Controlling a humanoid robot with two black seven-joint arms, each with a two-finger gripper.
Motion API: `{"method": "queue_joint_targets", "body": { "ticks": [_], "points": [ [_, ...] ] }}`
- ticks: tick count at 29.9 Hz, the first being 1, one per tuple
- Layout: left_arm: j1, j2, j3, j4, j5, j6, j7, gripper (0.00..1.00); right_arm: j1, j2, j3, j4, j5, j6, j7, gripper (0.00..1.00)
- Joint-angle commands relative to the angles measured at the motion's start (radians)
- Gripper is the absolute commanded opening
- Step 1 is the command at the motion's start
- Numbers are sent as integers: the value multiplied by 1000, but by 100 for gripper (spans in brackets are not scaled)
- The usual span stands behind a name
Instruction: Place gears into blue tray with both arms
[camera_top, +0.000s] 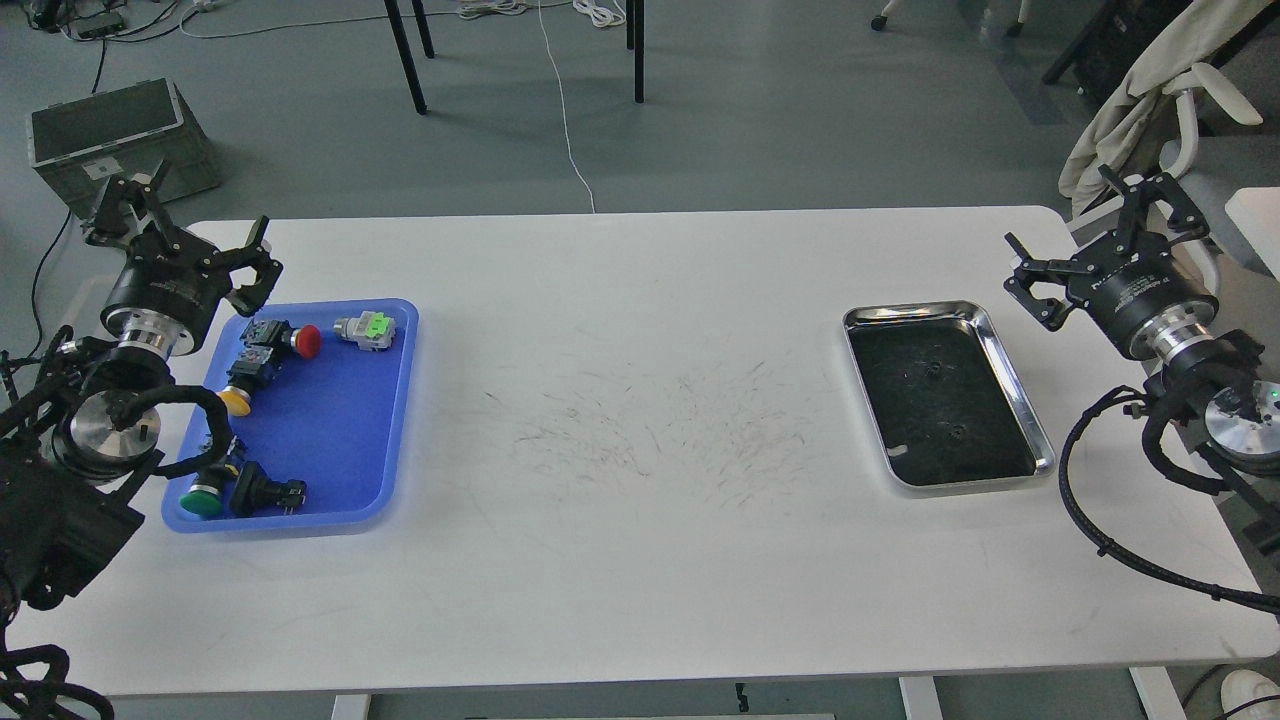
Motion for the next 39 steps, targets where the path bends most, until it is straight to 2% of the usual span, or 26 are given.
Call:
{"method": "queue_joint_targets", "body": {
  "ticks": [1,4,8,11,16,20,24,28,39],
  "points": [
    [-2,0,0,-1,2,0,0,99,103,-66,-184,17,-52,-9,-11,99],
    [0,0,0,-1,4,0,0,99,213,-116,-345,48,-157,-14,-18,99],
    [0,2,0,-1,4,0,0,99,362,-185,-529,103,-279,-14,-68,99],
    [0,2,0,-1,4,0,0,99,485,-193,-687,108,-417,-12,-99,99],
    [2,22,1,-24,4,0,0,99,615,-190,-904,119,-712,-14,-105,99],
    [18,59,1,-63,4,0,0,99,634,-179,-999,109,-934,-28,-105,99],
    [29,65,1,-73,4,0,0,99,625,-123,-1068,88,-996,-118,-110,99],
    [34,68,1,-73,4,0,0,99,626,-51,-1140,37,-1007,-164,-134,99],
    [44,68,1,-73,31,0,-1,99,633,138,-1255,-78,-1039,-172,-134,99]
  ]
}}
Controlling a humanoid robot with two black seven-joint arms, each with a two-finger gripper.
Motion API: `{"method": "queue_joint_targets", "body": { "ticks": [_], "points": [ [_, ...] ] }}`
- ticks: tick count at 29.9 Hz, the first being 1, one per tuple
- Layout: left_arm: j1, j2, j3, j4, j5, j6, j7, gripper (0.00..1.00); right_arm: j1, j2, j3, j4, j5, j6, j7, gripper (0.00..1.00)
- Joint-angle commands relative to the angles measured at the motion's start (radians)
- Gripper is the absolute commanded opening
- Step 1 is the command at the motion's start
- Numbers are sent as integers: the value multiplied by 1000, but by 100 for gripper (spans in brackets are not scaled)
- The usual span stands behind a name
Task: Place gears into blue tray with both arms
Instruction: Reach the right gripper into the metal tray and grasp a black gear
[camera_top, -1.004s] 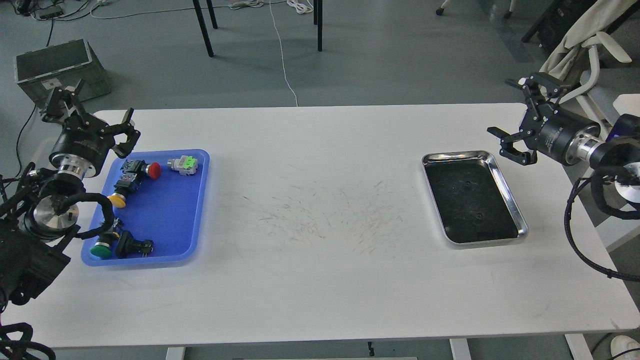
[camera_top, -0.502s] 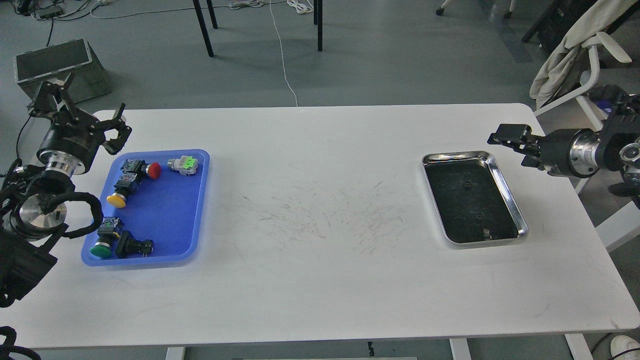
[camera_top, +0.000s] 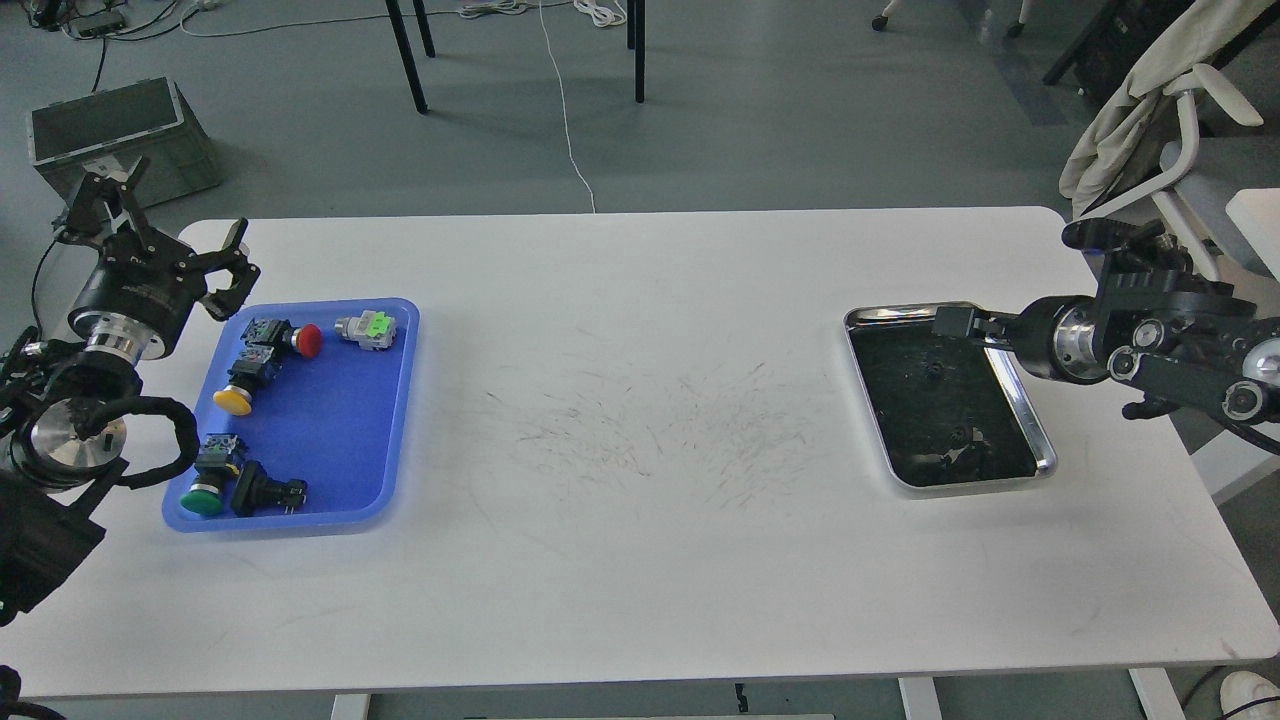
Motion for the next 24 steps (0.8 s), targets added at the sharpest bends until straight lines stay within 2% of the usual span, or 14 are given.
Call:
{"method": "queue_joint_targets", "body": {
  "ticks": [1,15,22,24],
  "points": [
    [5,-1,0,0,2,0,-2,99,0,63,-46,-43,-13,-1,0,99],
    [13,1,0,0,5,0,-2,99,-47,185,-89,-167,-13,-5,0,95],
    [16,1,0,0,5,0,-2,99,-61,185,-91,-181,-13,-8,-1,87],
    [17,1,0,0,5,0,-2,99,-63,188,-92,-195,-13,-8,0,82]
  ]
}}
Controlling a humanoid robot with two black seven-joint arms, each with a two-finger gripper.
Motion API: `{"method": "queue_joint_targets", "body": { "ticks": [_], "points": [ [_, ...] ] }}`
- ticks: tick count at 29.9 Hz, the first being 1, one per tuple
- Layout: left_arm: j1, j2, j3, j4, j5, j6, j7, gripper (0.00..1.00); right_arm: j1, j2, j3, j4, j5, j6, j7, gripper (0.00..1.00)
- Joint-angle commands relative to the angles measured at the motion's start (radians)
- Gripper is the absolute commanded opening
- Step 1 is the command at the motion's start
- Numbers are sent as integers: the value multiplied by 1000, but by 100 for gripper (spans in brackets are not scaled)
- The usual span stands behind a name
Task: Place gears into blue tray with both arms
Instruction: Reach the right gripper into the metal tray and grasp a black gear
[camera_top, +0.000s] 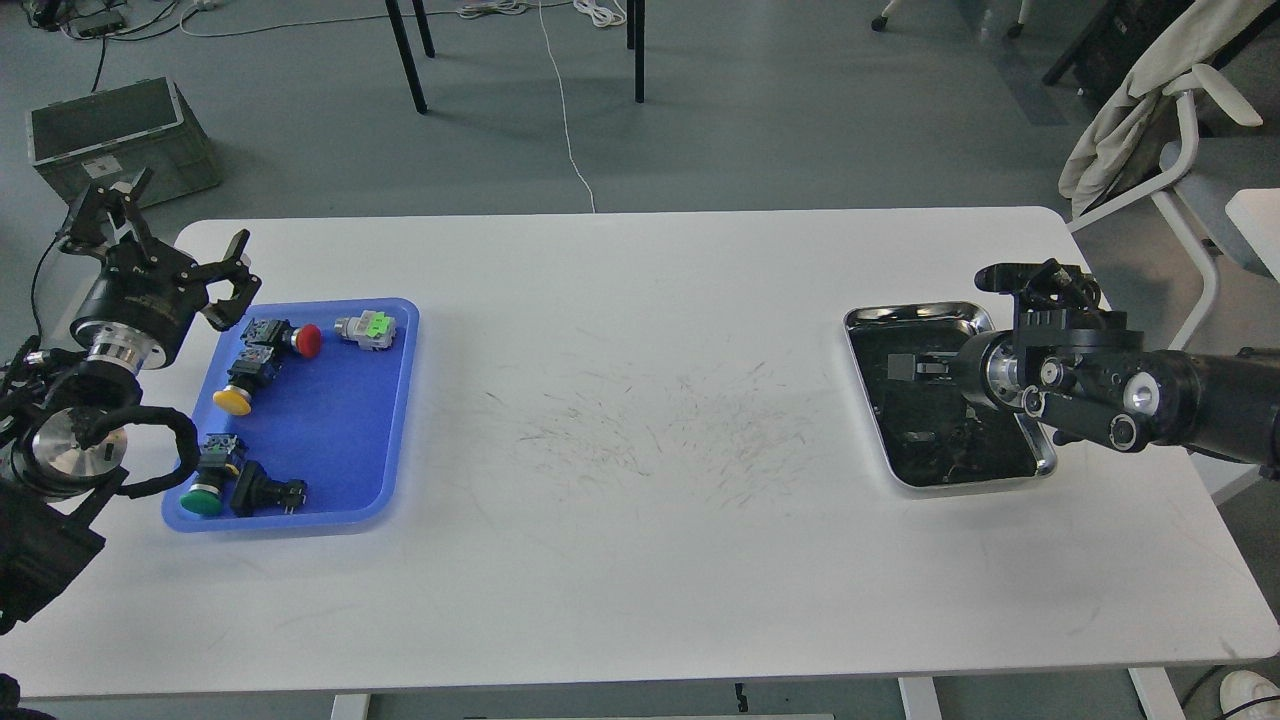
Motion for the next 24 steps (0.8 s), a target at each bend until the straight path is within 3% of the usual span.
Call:
{"method": "queue_joint_targets", "body": {
  "ticks": [1,10,13,19,20,22,24],
  "points": [
    [2,0,0,0,0,0,0,99,-5,4,-2,-19,0,0,-1,80],
    [2,0,0,0,0,0,0,99,-16,20,-6,-27,0,-17,-1,63],
    [2,0,0,0,0,0,2,99,-16,20,-37,-27,0,-17,-1,51],
    [2,2,0,2,0,0,2,99,-9,20,-74,-27,0,-20,1,43],
    [2,2,0,1,0,0,0,99,-9,20,-75,-27,0,-20,1,39],
    [2,2,0,1,0,0,0,99,-13,18,-75,-27,0,-18,7,15],
    [2,2,0,1,0,0,0,99,-13,20,-75,-27,0,-18,8,7]
  ]
}}
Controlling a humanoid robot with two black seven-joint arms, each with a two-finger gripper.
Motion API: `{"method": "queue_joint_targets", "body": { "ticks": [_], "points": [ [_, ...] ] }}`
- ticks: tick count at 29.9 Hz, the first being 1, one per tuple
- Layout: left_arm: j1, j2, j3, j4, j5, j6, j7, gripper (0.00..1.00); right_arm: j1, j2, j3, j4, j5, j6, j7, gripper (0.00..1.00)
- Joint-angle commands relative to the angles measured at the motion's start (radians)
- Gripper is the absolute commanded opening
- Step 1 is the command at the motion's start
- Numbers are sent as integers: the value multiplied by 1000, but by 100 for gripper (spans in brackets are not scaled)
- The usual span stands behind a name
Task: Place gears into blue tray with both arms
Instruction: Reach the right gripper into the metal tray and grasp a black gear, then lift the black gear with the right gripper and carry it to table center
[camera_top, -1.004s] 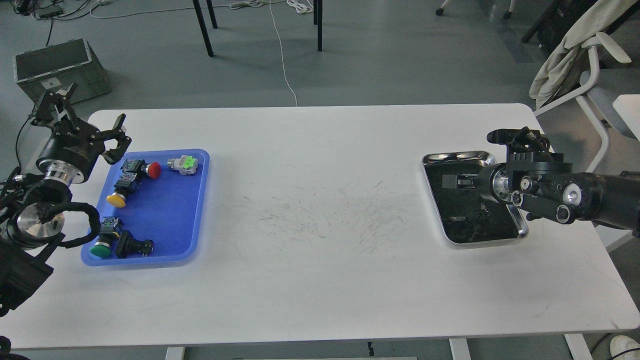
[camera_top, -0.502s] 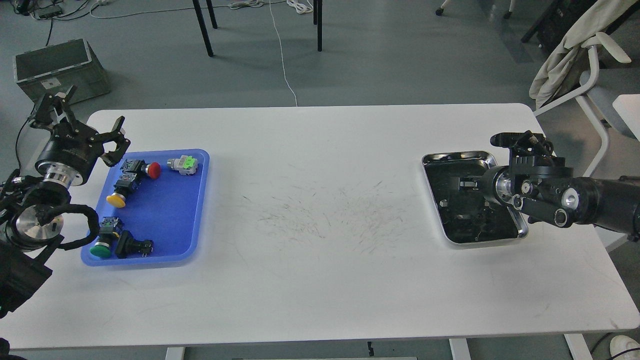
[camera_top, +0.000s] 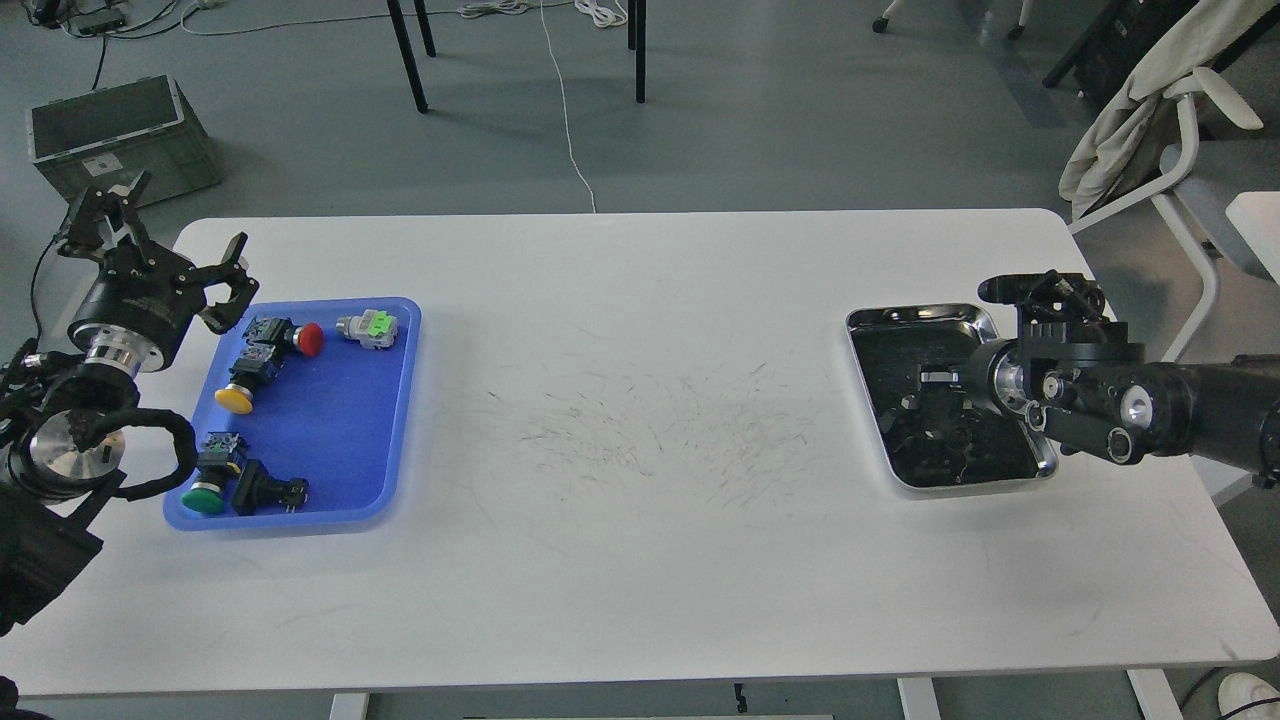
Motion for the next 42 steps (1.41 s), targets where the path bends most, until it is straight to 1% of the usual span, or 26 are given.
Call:
{"method": "queue_joint_targets", "body": {
  "ticks": [1,2,10,13,15,23,26,29,33,37,42],
  "points": [
    [0,0,0,0,0,0,-1,99,-4,0,-1,0,0,1,3,3],
    [0,0,0,0,0,0,-1,99,-4,0,-1,-1,0,1,3,1],
    [0,1,0,3,0,0,-1,99,16,-2,2,3,1,0,3,1],
    [0,0,-1,3,0,0,-1,99,73,-15,8,19,12,0,3,1],
    [0,0,-1,0,0,0,-1,99,128,-47,11,45,15,0,3,2],
    [0,1,-1,3,0,0,-1,99,363,-230,97,264,21,0,-3,1],
    [-2,0,-1,3,0,0,-1,99,426,-264,108,353,38,-4,5,1],
    [-2,0,-1,0,0,0,-1,99,467,-270,134,440,125,-5,12,2],
    [-2,-2,-1,0,0,0,-1,99,472,-226,180,462,247,-5,25,1],
    [-3,0,0,0,0,0,-1,99,463,-102,195,453,291,-14,25,1],
    [-3,3,0,6,5,0,-1,99,440,69,188,428,313,-66,40,1]
  ]
}}
